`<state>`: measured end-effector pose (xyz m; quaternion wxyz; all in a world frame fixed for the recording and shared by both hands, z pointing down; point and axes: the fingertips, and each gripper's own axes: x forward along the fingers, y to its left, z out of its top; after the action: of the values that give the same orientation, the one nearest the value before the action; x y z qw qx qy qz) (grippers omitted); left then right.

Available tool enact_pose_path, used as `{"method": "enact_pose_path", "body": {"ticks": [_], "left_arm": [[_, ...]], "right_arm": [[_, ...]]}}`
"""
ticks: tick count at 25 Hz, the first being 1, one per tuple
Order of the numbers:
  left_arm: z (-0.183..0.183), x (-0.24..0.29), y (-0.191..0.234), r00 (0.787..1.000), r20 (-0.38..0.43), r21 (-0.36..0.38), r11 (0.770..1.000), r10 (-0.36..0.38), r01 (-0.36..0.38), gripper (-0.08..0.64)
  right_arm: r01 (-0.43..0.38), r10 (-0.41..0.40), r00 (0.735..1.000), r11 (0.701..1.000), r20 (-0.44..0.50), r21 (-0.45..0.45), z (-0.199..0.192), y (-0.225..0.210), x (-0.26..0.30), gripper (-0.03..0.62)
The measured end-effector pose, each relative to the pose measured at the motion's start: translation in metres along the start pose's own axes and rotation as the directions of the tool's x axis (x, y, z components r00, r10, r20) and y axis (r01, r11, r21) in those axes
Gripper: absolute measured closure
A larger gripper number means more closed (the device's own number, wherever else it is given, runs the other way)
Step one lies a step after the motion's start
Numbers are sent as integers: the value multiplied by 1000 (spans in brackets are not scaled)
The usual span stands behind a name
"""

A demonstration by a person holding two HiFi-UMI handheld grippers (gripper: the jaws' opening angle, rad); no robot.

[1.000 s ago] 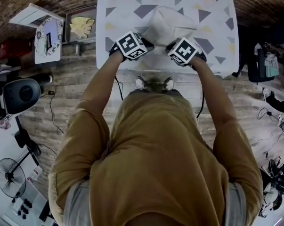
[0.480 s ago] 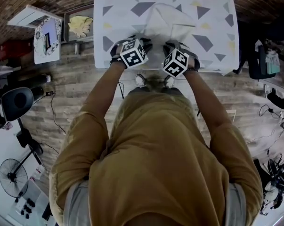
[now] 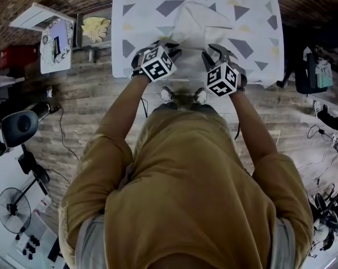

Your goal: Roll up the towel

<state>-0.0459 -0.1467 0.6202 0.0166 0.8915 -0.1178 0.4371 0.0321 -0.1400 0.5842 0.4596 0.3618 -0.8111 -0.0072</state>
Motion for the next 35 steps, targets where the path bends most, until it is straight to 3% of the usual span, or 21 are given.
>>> {"method": "enact_pose_path", "body": {"ticks": [3, 7, 10, 14, 18, 23, 27, 30, 35], "left_arm": [[1, -5, -1, 1000, 10, -1, 1000, 16, -16, 474], [3, -13, -2, 998, 28, 17, 999, 49, -50, 474], [6, -26, -6, 995, 53, 45, 995, 82, -85, 474], [8, -39, -23, 991, 78, 120, 985, 113, -122, 476], [-1, -27, -42, 997, 34, 212, 974, 73, -78, 474], [-16, -6, -46, 997, -73, 262, 965, 2, 17, 474], [-20, -2, -38, 995, -103, 286, 958, 0, 30, 474], [-26, 0, -37, 990, -137, 312, 949, -10, 53, 469], [-28, 5, -37, 987, -163, 386, 920, -8, 72, 432]], "right_arm": [[15, -14, 1000, 996, 13, -89, -3, 7, -16, 474], [-41, 44, 999, 968, 6, -249, -2, 40, -25, 474], [-83, 71, 996, 946, -47, -314, -12, 53, -19, 474], [-75, 46, 995, 925, -86, -373, -25, 52, -18, 474], [-85, 42, 993, 903, -110, -420, -36, 55, -15, 474], [-112, 42, 986, 879, -158, -463, -42, 54, 1, 474], [-138, 53, 981, 870, -189, -474, -41, 48, 10, 474], [-167, 62, 974, 843, -216, -512, -44, 49, 14, 474], [-207, 75, 964, 812, -254, -546, -47, 49, 16, 474]]}}
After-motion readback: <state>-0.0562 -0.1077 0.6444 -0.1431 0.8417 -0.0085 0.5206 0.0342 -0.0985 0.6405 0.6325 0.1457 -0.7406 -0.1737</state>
